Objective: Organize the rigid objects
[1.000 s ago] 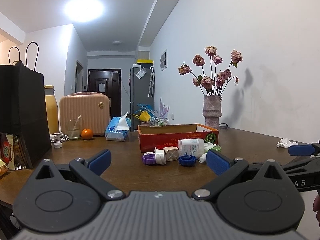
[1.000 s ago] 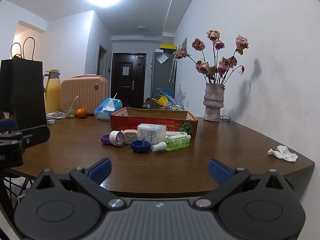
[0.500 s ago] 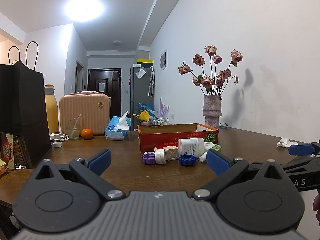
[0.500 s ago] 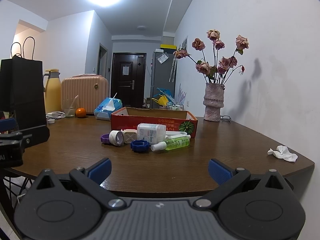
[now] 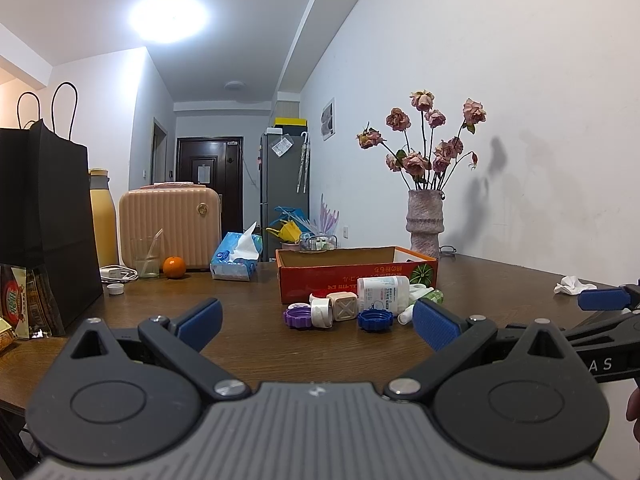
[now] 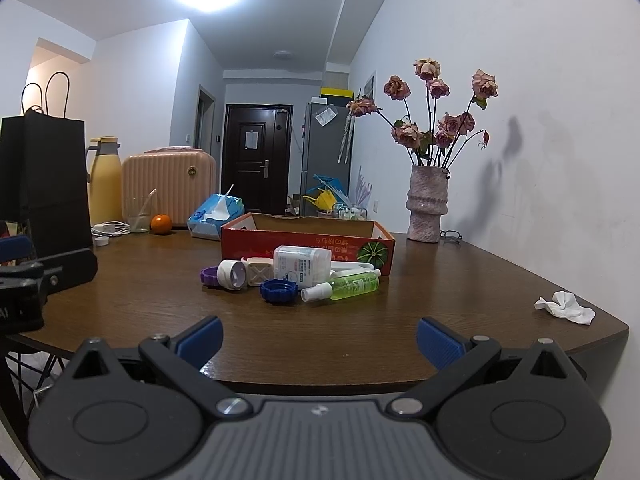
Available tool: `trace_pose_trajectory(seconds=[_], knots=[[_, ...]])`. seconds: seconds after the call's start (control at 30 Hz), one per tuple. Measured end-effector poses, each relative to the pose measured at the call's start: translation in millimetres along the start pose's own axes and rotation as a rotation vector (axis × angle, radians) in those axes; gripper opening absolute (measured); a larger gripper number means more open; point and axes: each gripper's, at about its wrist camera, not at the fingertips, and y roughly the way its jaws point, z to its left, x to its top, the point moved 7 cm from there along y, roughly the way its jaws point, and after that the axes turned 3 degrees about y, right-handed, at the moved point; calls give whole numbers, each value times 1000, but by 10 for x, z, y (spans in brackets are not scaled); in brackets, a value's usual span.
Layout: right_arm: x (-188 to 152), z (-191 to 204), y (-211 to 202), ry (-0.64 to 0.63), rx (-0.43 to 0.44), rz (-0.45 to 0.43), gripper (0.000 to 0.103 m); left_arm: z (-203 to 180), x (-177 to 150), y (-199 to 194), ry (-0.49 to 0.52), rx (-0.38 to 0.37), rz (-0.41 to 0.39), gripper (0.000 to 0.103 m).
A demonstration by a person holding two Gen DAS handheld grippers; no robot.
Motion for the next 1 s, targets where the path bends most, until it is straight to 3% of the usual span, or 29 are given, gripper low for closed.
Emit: trace_pose_trajectory(seconds=[1.0], knots=[[-10, -11, 73, -5, -1, 3, 103, -45, -96, 124, 11, 21, 34, 103]])
